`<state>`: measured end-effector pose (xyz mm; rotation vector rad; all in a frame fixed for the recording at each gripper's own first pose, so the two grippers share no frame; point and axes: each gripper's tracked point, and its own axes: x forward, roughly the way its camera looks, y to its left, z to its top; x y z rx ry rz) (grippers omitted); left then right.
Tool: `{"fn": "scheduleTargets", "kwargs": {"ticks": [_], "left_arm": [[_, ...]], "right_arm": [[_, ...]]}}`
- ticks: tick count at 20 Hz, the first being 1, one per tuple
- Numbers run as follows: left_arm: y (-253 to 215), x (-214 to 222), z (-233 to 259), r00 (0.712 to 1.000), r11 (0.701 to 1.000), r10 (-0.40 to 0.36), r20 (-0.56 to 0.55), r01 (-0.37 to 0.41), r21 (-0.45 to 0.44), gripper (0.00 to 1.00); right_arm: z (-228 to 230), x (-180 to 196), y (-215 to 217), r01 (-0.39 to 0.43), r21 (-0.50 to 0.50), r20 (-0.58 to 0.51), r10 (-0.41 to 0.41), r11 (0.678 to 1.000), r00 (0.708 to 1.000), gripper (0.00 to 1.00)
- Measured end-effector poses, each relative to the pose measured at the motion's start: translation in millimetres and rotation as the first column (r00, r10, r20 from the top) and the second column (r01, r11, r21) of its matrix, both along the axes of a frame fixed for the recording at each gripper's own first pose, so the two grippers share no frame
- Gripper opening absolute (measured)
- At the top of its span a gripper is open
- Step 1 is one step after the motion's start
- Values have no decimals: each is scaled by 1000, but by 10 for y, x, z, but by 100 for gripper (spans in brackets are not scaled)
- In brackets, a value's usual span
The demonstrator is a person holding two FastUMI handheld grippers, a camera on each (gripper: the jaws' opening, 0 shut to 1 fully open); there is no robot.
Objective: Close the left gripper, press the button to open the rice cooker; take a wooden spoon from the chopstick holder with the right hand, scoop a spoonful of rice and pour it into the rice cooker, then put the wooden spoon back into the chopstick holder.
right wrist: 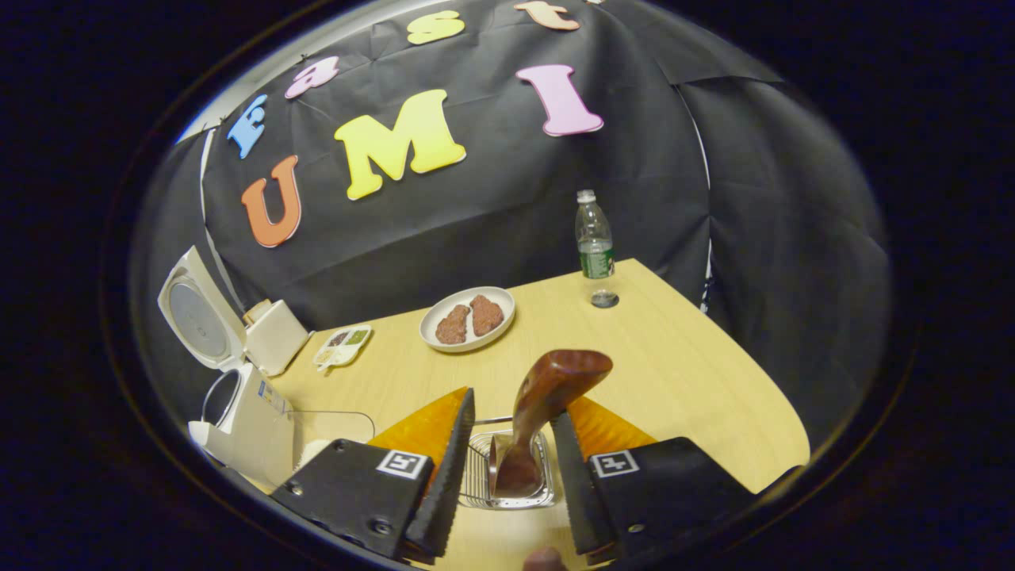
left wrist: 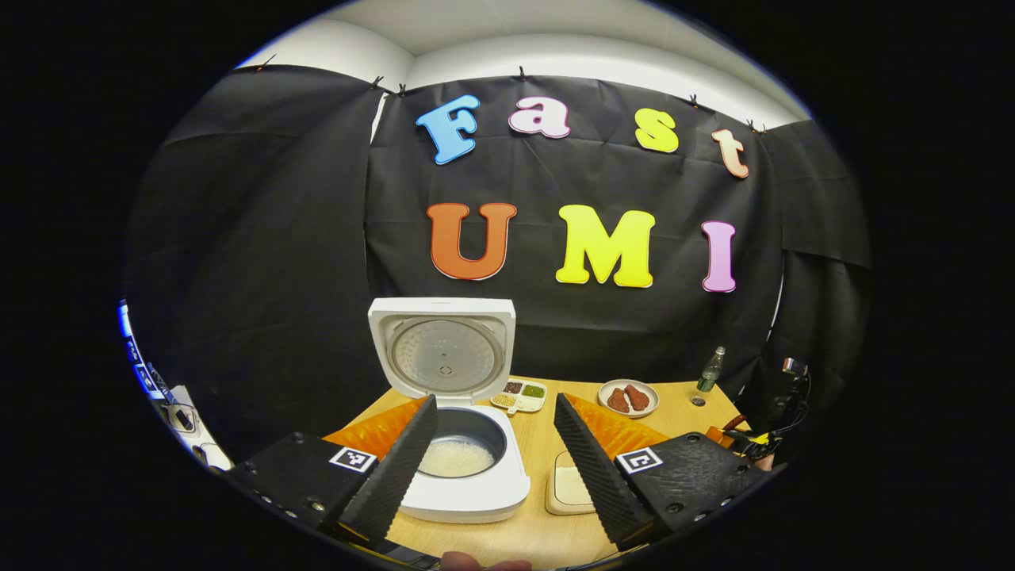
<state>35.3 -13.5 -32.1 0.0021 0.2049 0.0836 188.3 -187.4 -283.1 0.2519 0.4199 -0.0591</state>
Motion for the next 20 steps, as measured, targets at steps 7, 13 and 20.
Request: {"fn": "scheduleTargets", "kwargs": {"ticks": [7,13,20], "left_arm": [[44,254,229,996,999,-39,74,40,-18,95],[422,810,539,993,999,-13,116,8,40,94],[750,1640,783,993,999,9,117,-14,42,94]], "right_arm": [[842,-290,-188,53,-113,124,-39,992,991,84],[1593,-662,34,60,-174,220,-20,983,975,100],[2170,-1076,250,116,-176,299,-59,978,952,100]]}}
